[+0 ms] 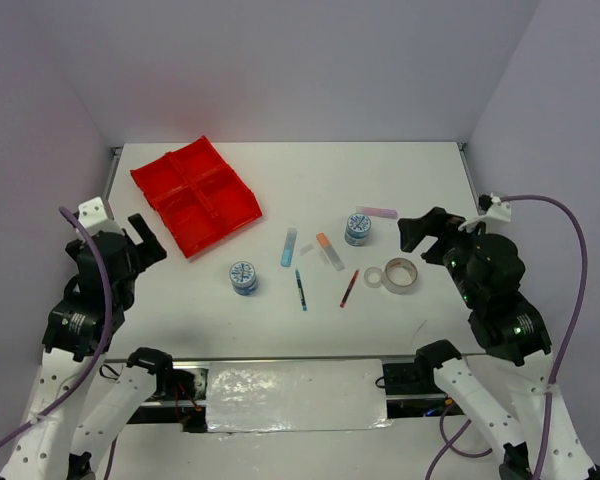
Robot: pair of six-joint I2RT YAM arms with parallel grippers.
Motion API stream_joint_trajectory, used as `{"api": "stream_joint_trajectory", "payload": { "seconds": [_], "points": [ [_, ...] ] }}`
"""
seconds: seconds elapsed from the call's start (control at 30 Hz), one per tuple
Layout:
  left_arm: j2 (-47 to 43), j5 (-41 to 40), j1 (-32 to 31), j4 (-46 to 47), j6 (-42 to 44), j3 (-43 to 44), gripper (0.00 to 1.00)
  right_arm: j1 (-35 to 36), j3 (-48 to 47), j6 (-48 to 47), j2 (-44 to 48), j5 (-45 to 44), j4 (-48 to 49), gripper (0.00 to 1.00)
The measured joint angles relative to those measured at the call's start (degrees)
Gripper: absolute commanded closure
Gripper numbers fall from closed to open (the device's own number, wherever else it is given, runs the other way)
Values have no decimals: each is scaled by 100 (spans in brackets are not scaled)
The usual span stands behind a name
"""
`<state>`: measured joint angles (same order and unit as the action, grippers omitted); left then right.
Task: Sort the stationery into containers
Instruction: Pick up the pen from the center of the board.
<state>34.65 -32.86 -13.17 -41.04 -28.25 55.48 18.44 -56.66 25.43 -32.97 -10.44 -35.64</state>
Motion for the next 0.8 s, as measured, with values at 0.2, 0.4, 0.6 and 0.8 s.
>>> {"api": "stream_joint_trajectory", "payload": {
  "seconds": [0.2, 0.4, 0.6, 0.8],
  "points": [
    [-4, 17, 0, 37, -2, -92, 1, 55, 111, -13, 358, 9, 133, 0],
    [87, 225, 70, 94, 4, -205, 1, 1390, -92, 201, -1370, -758, -129, 0],
    [155, 509, 162, 205, 129, -299, 1, 3027, 11, 566, -3576, -1088, -31, 3],
    [103, 680, 164, 251, 151, -341, 1, 3263, 9, 717, -4937, -892, 426, 18]
  ]
}}
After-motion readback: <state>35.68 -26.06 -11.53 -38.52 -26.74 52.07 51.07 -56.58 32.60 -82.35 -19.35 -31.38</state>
